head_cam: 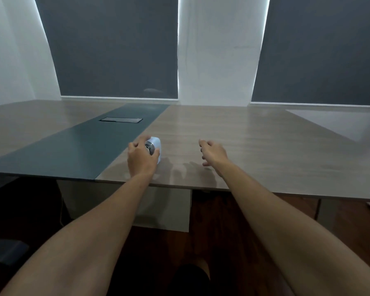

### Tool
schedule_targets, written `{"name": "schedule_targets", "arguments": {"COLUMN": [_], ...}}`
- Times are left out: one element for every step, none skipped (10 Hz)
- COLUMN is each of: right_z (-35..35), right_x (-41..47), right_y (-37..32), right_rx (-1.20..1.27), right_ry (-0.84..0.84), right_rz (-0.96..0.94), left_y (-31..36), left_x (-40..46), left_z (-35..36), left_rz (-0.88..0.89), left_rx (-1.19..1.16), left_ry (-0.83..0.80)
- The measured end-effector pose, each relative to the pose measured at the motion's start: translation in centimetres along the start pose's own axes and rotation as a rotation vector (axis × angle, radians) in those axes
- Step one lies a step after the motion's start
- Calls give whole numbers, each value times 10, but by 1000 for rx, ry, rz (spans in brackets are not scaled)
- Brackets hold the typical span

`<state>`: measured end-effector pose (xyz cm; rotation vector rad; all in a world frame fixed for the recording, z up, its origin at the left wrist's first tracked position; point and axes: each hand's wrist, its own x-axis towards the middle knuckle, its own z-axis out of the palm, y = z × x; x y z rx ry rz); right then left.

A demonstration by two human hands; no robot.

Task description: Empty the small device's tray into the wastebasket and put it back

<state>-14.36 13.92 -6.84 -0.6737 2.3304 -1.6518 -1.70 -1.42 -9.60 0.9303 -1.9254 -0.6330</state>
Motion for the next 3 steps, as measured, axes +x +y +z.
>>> {"name": "schedule_targets", "arguments": {"right_z": [-24, -55, -81], "right_x": [0, 2, 2], "right_y": [10, 28, 47], "right_rx": [-224, -429, -631], "right_ry": [74, 149, 150], "right_rz": [-134, -186, -104], "left_y": [10, 40, 73], "left_x": [0, -4, -18], "left_z": [1, 12, 32], "left_rz": [71, 294, 422], "left_rx": [185, 267, 262], "left_ry": [51, 101, -111]}}
